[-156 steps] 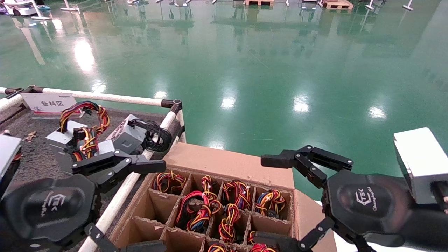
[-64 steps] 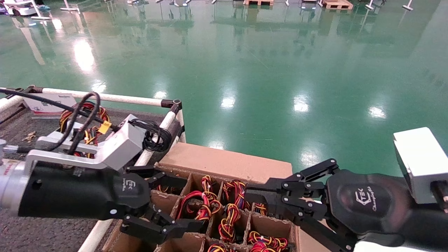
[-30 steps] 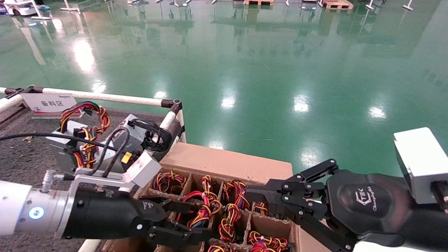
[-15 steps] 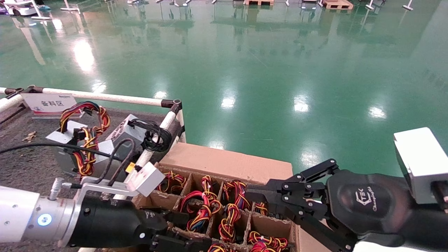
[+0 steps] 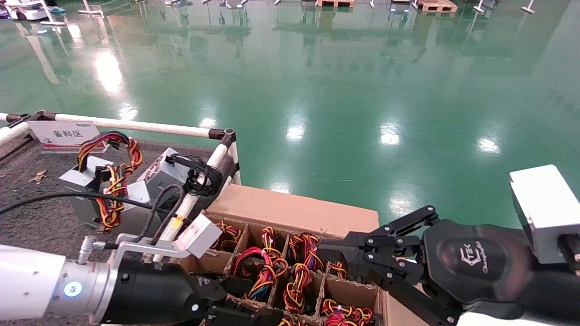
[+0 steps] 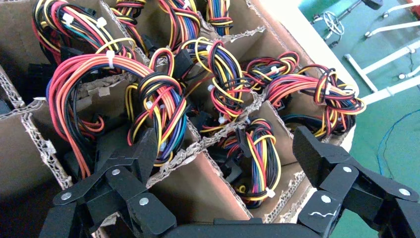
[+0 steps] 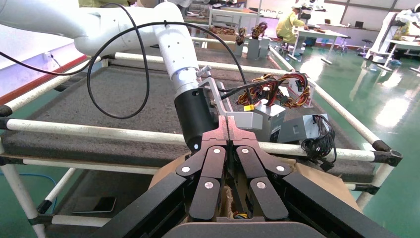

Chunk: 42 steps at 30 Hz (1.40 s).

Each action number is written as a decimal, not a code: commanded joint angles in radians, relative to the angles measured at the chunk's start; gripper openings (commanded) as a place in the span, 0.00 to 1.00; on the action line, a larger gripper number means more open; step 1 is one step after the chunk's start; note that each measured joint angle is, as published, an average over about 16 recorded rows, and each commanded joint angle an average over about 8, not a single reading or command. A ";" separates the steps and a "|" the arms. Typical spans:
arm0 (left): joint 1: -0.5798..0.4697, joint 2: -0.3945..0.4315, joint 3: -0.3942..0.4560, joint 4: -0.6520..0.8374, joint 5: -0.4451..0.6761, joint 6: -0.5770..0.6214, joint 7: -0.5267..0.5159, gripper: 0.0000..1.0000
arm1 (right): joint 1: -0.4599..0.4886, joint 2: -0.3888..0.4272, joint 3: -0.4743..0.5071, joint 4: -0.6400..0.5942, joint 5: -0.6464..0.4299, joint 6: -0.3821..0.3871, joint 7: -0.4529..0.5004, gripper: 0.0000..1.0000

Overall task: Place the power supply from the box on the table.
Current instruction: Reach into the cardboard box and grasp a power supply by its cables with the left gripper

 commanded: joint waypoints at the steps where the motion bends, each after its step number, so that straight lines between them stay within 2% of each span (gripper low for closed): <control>1: 0.008 0.003 0.000 -0.001 0.002 -0.010 -0.001 1.00 | 0.000 0.000 0.000 0.000 0.000 0.000 0.000 0.00; 40: 0.041 0.020 0.003 -0.003 0.036 -0.071 0.007 1.00 | 0.000 0.000 0.000 0.000 0.000 0.000 0.000 0.00; 41: 0.042 0.021 0.004 -0.002 0.036 -0.072 0.007 0.99 | 0.000 0.000 0.000 0.000 0.000 0.000 0.000 0.00; 42: 0.043 0.023 0.004 -0.001 0.037 -0.073 0.008 0.92 | 0.000 0.000 0.000 0.000 0.000 0.000 0.000 0.00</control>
